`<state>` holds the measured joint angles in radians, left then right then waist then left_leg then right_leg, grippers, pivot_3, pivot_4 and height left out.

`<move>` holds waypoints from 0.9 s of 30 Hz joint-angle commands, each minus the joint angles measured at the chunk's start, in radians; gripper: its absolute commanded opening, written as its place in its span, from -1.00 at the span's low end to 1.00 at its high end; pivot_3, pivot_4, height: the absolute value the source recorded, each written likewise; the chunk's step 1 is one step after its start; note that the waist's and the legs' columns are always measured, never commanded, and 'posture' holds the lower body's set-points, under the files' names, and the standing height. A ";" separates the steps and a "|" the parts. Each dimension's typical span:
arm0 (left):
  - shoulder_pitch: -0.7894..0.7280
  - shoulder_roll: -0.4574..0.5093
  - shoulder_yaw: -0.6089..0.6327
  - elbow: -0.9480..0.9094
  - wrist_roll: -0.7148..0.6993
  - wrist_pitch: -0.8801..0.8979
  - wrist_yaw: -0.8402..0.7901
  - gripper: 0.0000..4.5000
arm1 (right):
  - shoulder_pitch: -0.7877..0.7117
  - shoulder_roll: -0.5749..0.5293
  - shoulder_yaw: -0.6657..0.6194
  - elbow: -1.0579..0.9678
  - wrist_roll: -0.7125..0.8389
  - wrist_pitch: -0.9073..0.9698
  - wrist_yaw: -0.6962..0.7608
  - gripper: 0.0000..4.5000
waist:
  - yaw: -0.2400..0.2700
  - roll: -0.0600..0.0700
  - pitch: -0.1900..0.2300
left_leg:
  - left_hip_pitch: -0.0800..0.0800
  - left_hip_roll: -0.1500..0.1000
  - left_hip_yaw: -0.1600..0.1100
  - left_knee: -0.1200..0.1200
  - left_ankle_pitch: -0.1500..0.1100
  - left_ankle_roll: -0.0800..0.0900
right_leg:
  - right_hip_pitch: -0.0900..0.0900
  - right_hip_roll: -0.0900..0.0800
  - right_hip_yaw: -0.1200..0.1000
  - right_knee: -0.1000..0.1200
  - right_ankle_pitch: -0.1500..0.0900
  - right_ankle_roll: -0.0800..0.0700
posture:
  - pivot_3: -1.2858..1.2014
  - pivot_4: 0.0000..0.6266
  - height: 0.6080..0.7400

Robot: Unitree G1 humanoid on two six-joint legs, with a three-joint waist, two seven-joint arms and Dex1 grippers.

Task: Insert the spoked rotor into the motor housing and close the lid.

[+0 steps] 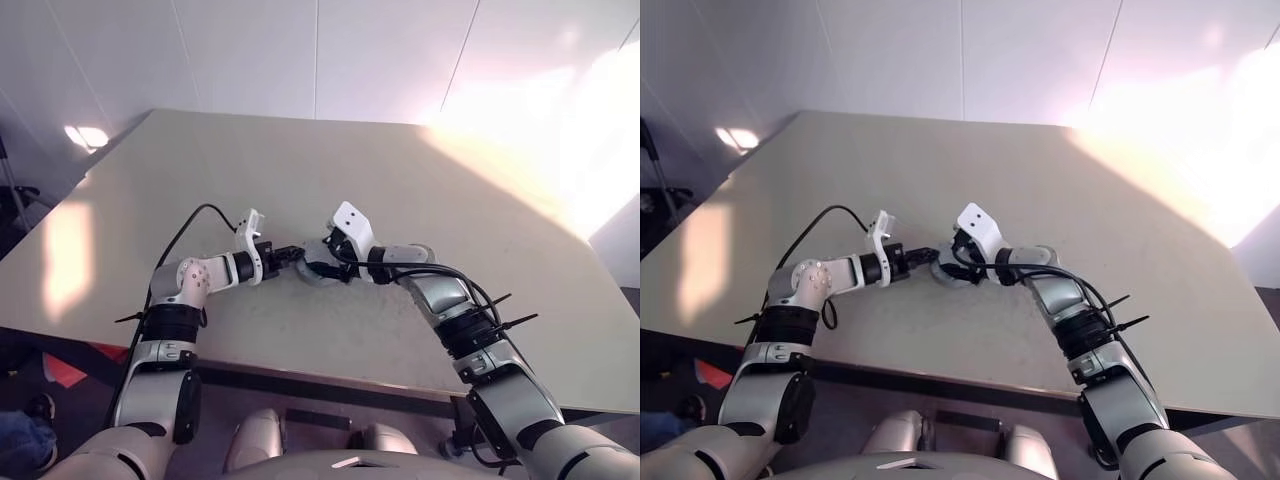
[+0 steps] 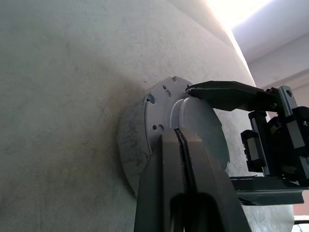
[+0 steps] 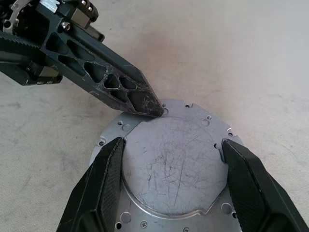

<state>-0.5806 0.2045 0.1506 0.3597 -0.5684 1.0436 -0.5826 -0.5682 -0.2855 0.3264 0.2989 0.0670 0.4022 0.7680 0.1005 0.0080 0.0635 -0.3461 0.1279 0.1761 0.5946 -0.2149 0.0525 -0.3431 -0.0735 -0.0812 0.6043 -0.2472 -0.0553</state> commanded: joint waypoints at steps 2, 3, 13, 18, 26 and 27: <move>0.006 -0.003 -0.022 0.018 0.026 0.008 0.030 -0.99 | 0.027 -0.022 0.004 0.079 -0.040 0.066 -0.022 0.38 | 0.000 0.000 0.000 | 0.001 0.000 0.000 0.000 0.000 0.000 | 0.001 0.000 0.000 0.000 0.000 0.000 | 0.03 -1.00 1.00; 0.004 -0.003 -0.022 0.018 0.025 0.006 0.030 -0.99 | 0.024 -0.021 -0.003 0.081 -0.038 0.069 -0.027 0.38 | 0.000 0.000 0.000 | 0.001 0.000 0.000 0.000 0.000 0.000 | 0.001 0.000 0.000 -0.001 0.000 0.001 | 0.03 -1.00 1.00; -0.004 0.004 -0.025 0.031 0.033 -0.012 0.030 -1.00 | 0.074 -0.089 -0.121 -0.291 0.154 0.145 0.101 0.99 | -0.002 -0.001 0.001 | -0.004 -0.001 0.000 -0.004 0.000 0.000 | -0.003 0.000 0.001 -0.004 -0.001 0.001 | 0.03 -1.00 1.00; -0.010 0.008 -0.031 0.040 0.033 -0.025 0.015 -1.00 | 0.047 -0.092 -0.261 -0.399 0.293 0.351 0.049 0.99 | -0.002 -0.001 0.001 | -0.008 -0.001 0.001 -0.015 0.003 -0.003 | -0.011 0.000 0.001 -0.004 0.001 -0.006 | 0.03 -1.00 1.00; -0.019 0.012 -0.035 0.054 0.027 -0.062 -0.013 -1.00 | 0.023 -0.064 -0.508 -0.238 0.415 0.801 -0.159 0.99 | 0.001 -0.001 0.002 | -0.009 -0.002 0.001 -0.017 0.003 -0.004 | -0.011 0.000 0.000 -0.006 -0.002 -0.008 | 0.03 -1.00 1.00; -0.019 0.013 -0.034 0.052 0.026 -0.068 -0.015 -1.00 | 0.023 -0.046 -0.546 -0.230 0.433 0.868 -0.185 0.99 | 0.001 -0.001 0.002 | -0.009 -0.002 0.001 -0.017 0.003 -0.005 | -0.012 0.000 0.001 -0.006 -0.002 -0.008 | 0.03 -1.00 1.00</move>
<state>-0.6077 0.2109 0.1322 0.3918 -0.5652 0.9772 -0.6017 -0.5273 -0.3499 -0.1525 0.0745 0.4441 1.1703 0.6247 0.1012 0.0071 0.0650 -0.3554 0.1258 0.1768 0.5773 -0.2109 0.0469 -0.3552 -0.0730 -0.0807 0.5988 -0.2490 -0.0630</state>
